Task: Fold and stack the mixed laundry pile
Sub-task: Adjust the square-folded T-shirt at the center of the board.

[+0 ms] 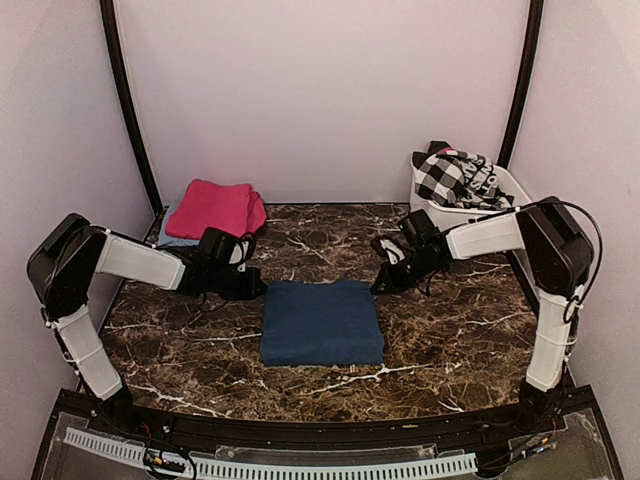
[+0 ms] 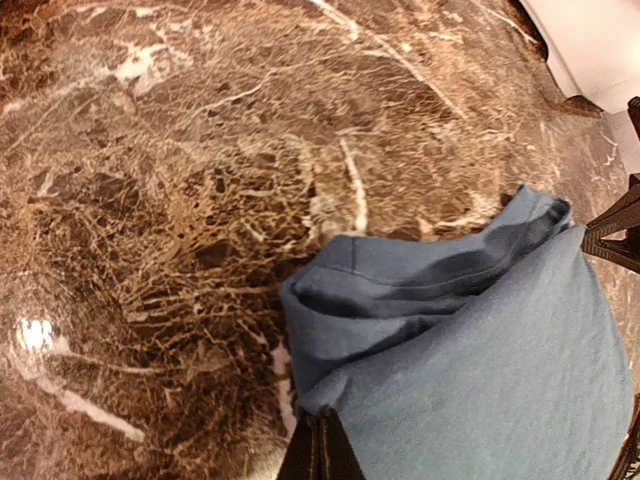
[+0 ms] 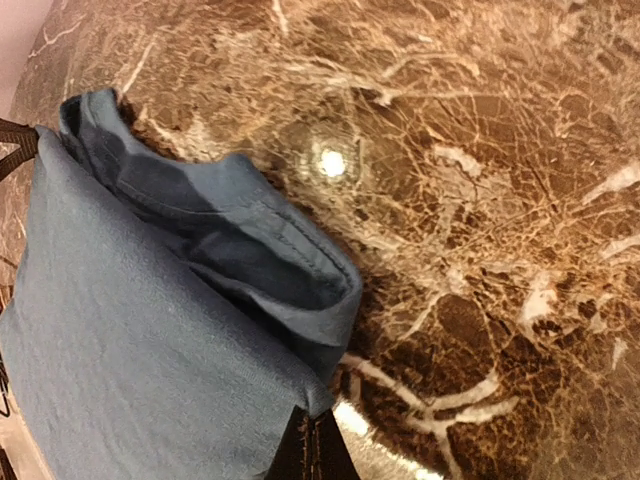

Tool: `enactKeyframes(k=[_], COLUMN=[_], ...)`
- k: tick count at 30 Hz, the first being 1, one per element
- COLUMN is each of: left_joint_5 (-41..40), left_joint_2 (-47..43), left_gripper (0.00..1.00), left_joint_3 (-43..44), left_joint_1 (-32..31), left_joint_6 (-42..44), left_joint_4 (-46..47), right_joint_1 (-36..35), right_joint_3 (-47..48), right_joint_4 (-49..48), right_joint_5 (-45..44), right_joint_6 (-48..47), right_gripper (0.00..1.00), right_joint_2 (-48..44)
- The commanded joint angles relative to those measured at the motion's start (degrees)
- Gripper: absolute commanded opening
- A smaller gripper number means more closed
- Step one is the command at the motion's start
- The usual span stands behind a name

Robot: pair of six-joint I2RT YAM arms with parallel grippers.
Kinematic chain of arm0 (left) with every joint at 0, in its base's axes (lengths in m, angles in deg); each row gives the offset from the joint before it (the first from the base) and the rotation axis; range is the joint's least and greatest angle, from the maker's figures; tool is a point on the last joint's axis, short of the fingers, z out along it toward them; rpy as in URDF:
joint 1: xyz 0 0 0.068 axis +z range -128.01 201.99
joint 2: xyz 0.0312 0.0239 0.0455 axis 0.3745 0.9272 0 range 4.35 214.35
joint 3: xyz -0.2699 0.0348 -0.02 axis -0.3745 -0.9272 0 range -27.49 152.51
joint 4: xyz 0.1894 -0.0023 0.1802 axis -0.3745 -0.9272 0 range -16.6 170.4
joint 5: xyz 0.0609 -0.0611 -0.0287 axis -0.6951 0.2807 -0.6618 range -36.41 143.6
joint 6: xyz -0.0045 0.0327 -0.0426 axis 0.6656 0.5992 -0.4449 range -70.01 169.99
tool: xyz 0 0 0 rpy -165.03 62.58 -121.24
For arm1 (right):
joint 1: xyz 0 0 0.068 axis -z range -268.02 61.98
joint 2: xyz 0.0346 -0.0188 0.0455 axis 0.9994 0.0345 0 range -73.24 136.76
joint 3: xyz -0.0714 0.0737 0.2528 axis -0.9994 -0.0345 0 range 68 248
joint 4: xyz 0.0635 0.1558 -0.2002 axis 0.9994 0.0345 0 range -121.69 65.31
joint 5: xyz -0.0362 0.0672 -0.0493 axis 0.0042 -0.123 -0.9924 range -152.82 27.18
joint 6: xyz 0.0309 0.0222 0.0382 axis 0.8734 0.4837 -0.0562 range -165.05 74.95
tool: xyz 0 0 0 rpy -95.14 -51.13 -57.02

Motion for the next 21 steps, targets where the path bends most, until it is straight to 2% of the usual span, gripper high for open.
enactKeyframes(k=[1, 7, 16, 21], left_joint_5=[-2.2, -0.1, 1.8, 2.1], left_joint_2=[4.9, 3.6, -16.3, -23.5], left_gripper=[0.00, 0.00, 0.00, 0.00], left_joint_3=[2.4, 2.2, -4.3, -5.7], left_joint_1=[0.8, 0.8, 0.7, 0.6], left_joint_6=[0.1, 0.9, 3.2, 3.8], left_joint_4=[4.0, 4.4, -0.3, -2.0], right_joint_1=[0.3, -0.5, -1.0, -1.1], right_joint_3=[2.6, 1.8, -5.4, -6.6], right_joint_4=[-4.7, -3.8, -1.0, 0.2], right_joint_5=[-3.4, -3.6, -4.3, -3.1], right_joint_6=[1.9, 1.6, 0.7, 0.5], right_gripper=[0.00, 0.00, 0.00, 0.00], right_joint_2=[4.2, 0.6, -17.5, -21.7])
